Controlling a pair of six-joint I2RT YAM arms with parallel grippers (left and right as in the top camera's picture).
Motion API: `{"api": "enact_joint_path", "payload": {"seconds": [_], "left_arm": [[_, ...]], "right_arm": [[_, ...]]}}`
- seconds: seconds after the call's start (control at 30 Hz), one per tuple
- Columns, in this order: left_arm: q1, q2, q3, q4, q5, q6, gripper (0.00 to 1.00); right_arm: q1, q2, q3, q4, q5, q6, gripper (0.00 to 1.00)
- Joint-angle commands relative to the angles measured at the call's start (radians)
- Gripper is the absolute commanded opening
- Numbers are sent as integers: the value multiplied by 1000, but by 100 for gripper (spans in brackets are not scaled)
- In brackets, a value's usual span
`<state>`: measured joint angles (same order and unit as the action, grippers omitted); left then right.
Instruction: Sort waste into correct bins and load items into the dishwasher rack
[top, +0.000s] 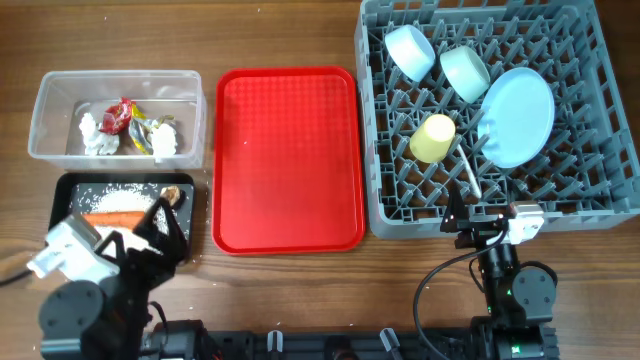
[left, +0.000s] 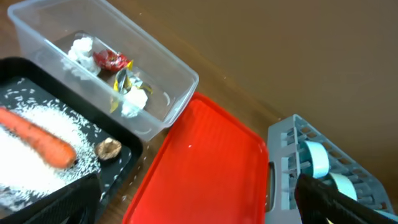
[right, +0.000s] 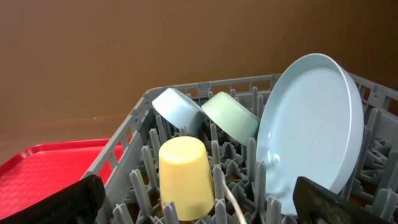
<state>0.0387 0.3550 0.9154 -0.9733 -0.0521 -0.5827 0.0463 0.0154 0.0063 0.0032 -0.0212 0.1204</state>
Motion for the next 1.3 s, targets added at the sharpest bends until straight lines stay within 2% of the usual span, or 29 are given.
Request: {"api": "enact_joint_path", "payload": {"seconds": [0.0,0.17,0.37,0.5,0.6,0.73,0.83,1.07,1.13,1.27], "left_arm": [[3,-100,-167,40,33,-10,100],[3,-213,-390,253,60,-10,100],[2,-344,-637,626,81,-9,100],[-12,-352,-772,827,54,3,100],[-49,-352,-850,906,7,3,100],[-76,-352,-910,906,1,32,100],[-88,-352,-910,906,9,142,100],[-93,-352,-910,906,10,528,100],[-92,-352,-910,906,10,574,100],[-68,-352,-910,906,13,579,100]], "right_arm": [[1,-12,-1,3,13,18,100],[1,-12,-1,3,13,17,100],[1,-12,-1,3,13,17,100],[1,-12,-1,3,13,18,100],[1,-12,-1,3,13,18,100],[1,-12,-1,3,13,18,100],[1,-12,-1,3,13,18,100],[1,-12,-1,3,13,18,100],[1,-12,-1,3,13,17,100],[1,-12,-1,3,13,18,100]]}}
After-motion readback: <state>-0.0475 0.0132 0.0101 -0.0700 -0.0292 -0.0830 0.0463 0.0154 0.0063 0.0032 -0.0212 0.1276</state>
